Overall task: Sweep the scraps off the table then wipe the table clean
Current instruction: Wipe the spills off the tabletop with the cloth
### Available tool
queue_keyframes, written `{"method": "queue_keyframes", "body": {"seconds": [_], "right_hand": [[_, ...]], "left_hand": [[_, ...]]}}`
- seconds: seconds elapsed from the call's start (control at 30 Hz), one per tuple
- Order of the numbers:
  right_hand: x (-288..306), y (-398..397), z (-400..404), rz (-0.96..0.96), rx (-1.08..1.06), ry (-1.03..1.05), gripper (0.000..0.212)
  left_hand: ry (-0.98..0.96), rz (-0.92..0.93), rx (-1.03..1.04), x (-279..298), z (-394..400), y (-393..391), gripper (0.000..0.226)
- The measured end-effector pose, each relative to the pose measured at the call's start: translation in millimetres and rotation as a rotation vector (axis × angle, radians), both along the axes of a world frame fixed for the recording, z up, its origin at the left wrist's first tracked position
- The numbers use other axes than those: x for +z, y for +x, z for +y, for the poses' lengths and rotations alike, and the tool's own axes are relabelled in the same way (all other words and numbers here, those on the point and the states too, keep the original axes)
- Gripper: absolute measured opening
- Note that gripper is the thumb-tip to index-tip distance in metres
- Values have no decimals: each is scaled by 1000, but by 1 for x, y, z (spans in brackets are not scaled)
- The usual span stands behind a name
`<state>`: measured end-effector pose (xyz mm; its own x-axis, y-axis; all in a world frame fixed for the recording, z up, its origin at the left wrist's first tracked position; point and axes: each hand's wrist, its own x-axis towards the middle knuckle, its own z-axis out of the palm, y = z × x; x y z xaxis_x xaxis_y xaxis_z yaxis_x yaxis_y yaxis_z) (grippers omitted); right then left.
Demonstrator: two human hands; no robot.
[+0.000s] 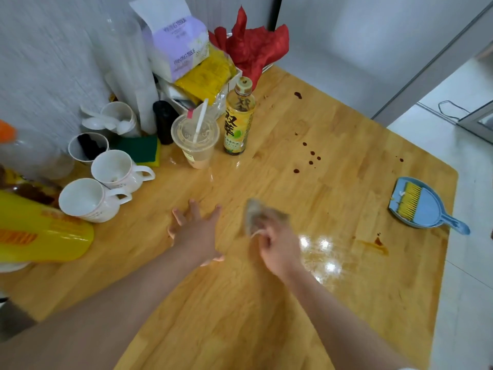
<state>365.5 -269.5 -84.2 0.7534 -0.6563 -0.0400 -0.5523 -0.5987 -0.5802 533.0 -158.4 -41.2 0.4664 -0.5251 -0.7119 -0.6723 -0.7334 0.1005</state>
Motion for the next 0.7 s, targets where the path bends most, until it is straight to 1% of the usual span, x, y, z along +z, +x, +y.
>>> {"method": "queue_keyframes", "body": {"seconds": [0.03,0.07,0.1,0.13,0.17,0.23,0.27,0.3,0.33,0.37,0.4,0.43,0.47,0.5,0.53,0.57,0.6,0.67,0.7], "right_hand": [[-2,-4,9,16,268,-29,39],[0,-8,4,16,412,-33,42],[3,-12,-11,9,401,-3,43],[3,-15,-29,-4,283,25,42],[6,-18,-49,0,76,44,41],[10,-22,-74,-4,-523,140,41],[8,-16,-70,-10,-728,157,43],[11,-2,-52,-17,-785,156,45],[13,11,-27,-20,-676,149,45],[10,22,3,-2,-451,118,40],[6,27,31,18,-151,34,32],[3,27,53,29,149,-25,29],[-1,28,59,45,386,-29,32],[4,32,50,66,502,18,35],[6,41,33,71,480,47,36],[10,53,17,78,355,66,35],[11,66,0,77,154,91,35],[16,92,-24,18,-335,189,34],[15,102,-23,11,-441,192,33]], "left_hand": [[-5,3,1,0,0,0,122],[-8,1,-1,1,0,1,122],[-5,-10,-13,1,0,1,123],[2,-29,-34,2,2,2,123],[11,-49,-61,2,3,2,124],[21,-63,-99,3,7,5,122],[9,-63,-102,5,9,10,118],[-20,-64,-99,7,11,17,111],[-66,-66,-88,10,15,25,101],[-121,-73,-73,13,19,34,88],[-169,-88,-59,15,24,43,76],[-199,-103,-48,16,30,49,66],[-214,-110,-33,17,35,55,60],[-226,-108,-16,17,38,57,56],[-248,-112,2,17,40,60,52],[-282,-131,19,18,41,63,46],[-331,-167,31,21,40,67,40],[-489,-266,83,29,32,75,32],[-594,-310,130,34,27,79,31]]}}
